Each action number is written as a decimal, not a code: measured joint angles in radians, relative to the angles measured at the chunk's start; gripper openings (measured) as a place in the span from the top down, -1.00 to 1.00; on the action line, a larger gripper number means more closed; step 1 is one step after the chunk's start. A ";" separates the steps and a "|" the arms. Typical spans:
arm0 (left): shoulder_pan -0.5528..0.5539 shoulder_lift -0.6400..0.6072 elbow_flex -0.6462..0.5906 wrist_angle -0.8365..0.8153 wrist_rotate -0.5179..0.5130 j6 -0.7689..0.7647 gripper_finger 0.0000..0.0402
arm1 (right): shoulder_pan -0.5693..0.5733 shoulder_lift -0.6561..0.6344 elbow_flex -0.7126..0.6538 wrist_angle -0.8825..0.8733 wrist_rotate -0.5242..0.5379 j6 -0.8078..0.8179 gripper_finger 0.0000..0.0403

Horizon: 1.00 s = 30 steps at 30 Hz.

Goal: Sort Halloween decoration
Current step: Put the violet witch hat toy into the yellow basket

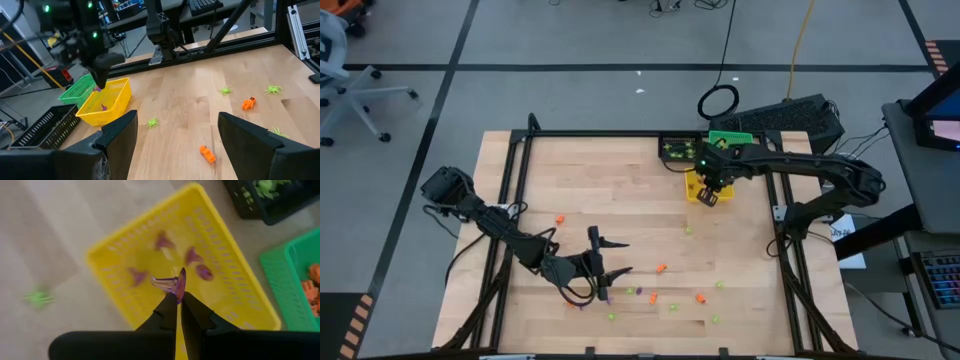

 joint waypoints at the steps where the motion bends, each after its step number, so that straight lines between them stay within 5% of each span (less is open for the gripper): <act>1: 0.000 0.000 0.000 0.000 0.000 0.000 -0.36 | -0.013 0.016 0.000 0.000 0.002 -0.005 1.00; 22: 0.000 0.000 0.000 -0.026 0.000 -0.024 -0.36 | -0.079 0.155 0.000 -0.006 0.004 0.003 0.99; 30: 0.000 0.000 0.000 -0.026 0.000 -0.024 -0.36 | -0.079 0.155 0.000 -0.006 0.004 0.023 0.72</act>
